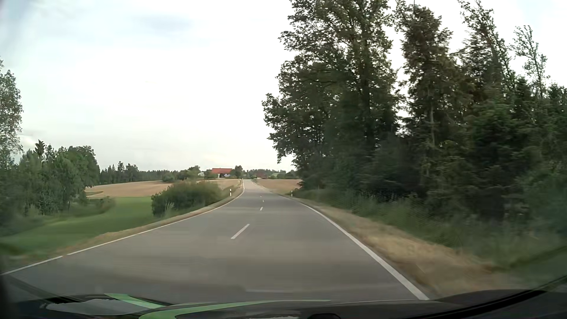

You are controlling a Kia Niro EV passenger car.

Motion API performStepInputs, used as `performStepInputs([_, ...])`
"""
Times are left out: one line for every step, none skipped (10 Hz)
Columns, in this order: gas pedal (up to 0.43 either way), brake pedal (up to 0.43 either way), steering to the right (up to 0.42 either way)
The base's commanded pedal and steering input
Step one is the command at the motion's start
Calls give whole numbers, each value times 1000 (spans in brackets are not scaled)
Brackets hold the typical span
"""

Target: Follow the waypoints while adhering to traffic rules and regulations

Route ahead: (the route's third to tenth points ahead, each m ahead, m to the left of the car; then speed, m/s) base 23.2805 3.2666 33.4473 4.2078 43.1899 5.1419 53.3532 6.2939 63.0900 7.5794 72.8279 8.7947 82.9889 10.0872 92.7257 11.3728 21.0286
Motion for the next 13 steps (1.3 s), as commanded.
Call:
performStepInputs([118,0,-19])
performStepInputs([118,0,-19])
performStepInputs([118,0,-19])
performStepInputs([118,0,-19])
performStepInputs([118,0,-19])
performStepInputs([118,0,-18])
performStepInputs([118,0,-16])
performStepInputs([118,0,-16])
performStepInputs([130,0,-16])
performStepInputs([130,0,-17])
performStepInputs([130,0,-17])
performStepInputs([130,0,-17])
performStepInputs([138,0,-17])
